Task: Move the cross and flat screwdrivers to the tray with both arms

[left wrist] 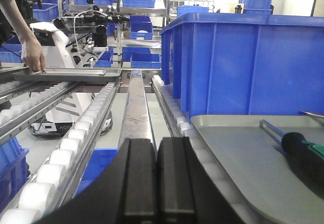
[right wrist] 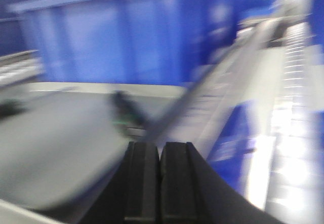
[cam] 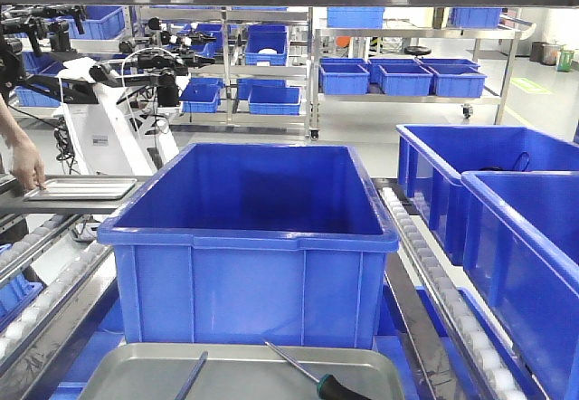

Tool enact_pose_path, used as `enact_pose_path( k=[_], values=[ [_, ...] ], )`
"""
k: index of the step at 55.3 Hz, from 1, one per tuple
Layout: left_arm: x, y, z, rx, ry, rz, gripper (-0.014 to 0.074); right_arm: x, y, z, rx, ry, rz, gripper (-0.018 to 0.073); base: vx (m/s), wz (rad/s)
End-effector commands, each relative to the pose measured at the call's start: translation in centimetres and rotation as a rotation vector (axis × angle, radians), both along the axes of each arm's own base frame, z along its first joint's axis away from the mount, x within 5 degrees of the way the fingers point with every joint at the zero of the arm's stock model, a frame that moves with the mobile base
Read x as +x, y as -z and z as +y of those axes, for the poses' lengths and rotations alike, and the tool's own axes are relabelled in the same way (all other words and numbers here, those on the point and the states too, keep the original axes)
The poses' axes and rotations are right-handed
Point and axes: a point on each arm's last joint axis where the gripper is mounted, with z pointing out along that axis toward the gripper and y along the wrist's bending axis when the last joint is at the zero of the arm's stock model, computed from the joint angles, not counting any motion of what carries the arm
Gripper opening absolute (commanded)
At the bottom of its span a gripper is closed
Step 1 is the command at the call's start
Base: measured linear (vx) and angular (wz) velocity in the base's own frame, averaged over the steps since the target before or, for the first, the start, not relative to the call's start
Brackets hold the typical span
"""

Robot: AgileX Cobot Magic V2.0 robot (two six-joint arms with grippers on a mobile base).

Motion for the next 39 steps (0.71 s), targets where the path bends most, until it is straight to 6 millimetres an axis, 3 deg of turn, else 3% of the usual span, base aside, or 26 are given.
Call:
enact_pose_path(
  k=[1, 19, 39],
  values=[
    [-0.2, -1.5, 0.0, -0.018, 0.003, -0.1, -0.0006, -0.3, -0.8, -0.7, -0.053, 0.074, -0.17, -0.0011, 0.0, 0.0],
    [-0.2, -1.5, 0.0, -0.018, 0.003, -0.1, -0.0006, -1.4, 0.0, -2.5, -0.107, 0.331, -0.189, -0.0008, 0.0, 0.0],
    [-0.2, -1.5, 0.0, -0.018, 0.003, -0.1, -0.0006, -1.4, 0.0, -2.7, -0.111, 0.367, -0.188, -0.0008, 0.0, 0.0]
  ],
)
